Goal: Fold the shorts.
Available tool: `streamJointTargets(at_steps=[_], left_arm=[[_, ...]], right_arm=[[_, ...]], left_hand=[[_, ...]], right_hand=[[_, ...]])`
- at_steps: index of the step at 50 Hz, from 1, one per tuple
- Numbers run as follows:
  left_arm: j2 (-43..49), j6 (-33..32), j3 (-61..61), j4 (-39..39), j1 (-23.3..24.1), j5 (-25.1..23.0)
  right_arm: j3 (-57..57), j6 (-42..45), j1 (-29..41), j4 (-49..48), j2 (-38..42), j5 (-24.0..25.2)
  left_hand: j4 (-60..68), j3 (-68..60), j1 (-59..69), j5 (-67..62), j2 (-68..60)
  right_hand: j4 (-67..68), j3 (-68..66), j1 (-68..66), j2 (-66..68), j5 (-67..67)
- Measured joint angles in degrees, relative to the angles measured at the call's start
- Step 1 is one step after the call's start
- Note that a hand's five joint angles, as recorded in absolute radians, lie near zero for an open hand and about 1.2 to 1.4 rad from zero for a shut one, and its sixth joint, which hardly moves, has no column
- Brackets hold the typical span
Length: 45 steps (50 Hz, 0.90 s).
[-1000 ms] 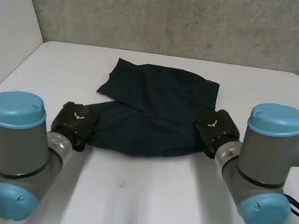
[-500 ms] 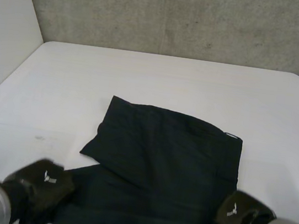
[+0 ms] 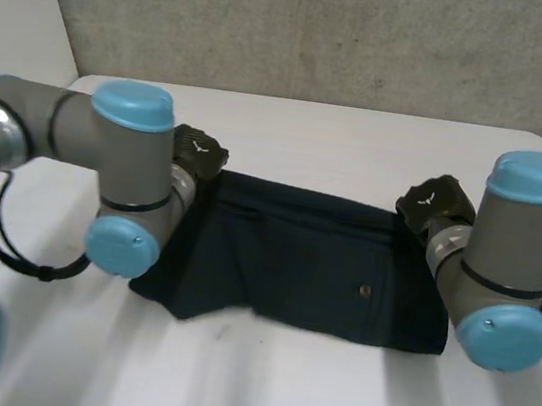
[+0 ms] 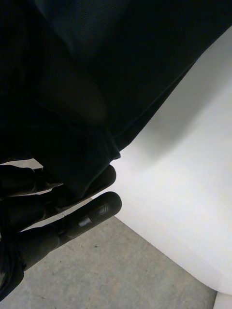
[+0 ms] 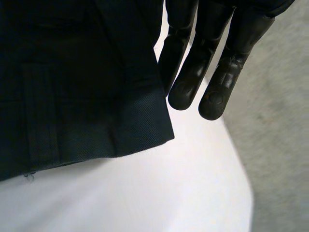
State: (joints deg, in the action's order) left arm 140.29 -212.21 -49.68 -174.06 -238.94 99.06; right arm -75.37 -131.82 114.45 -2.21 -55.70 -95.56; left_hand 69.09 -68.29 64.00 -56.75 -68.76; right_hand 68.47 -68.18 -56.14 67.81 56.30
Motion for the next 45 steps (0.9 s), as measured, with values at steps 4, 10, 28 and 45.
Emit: streamJointTargets(at_steps=[4,10,28,45], left_arm=[[5.6,0.4,6.4,-0.4,0.5,0.0],[7.9,1.2,8.5,-3.4,1.8,-0.5],[-21.8,12.0,-21.4,-6.4,1.0,-2.1],[-38.0,18.4,-52.9,-16.9,-2.8,-10.6]], right_arm=[[1.3,5.8,0.1,-9.1,4.4,-0.2],[2.2,8.9,0.2,-16.2,7.1,-1.6],[-17.5,-27.3,-4.9,-5.0,-22.8,7.1],[-38.4,-31.7,-9.6,-8.5,-24.0,16.5]], left_hand=[[-10.0,9.5,-8.5,8.5,10.9],[-56.0,54.7,-52.6,52.9,55.4],[-57.3,55.9,-52.7,54.0,57.1],[-57.3,55.9,-52.7,54.0,57.1]], right_hand=[[-17.5,17.3,15.7,-17.3,-15.1],[-54.3,54.6,44.3,-54.5,-51.5],[-54.5,54.4,44.1,-54.1,-51.7],[-39.8,39.6,31.8,-39.2,-38.8]])
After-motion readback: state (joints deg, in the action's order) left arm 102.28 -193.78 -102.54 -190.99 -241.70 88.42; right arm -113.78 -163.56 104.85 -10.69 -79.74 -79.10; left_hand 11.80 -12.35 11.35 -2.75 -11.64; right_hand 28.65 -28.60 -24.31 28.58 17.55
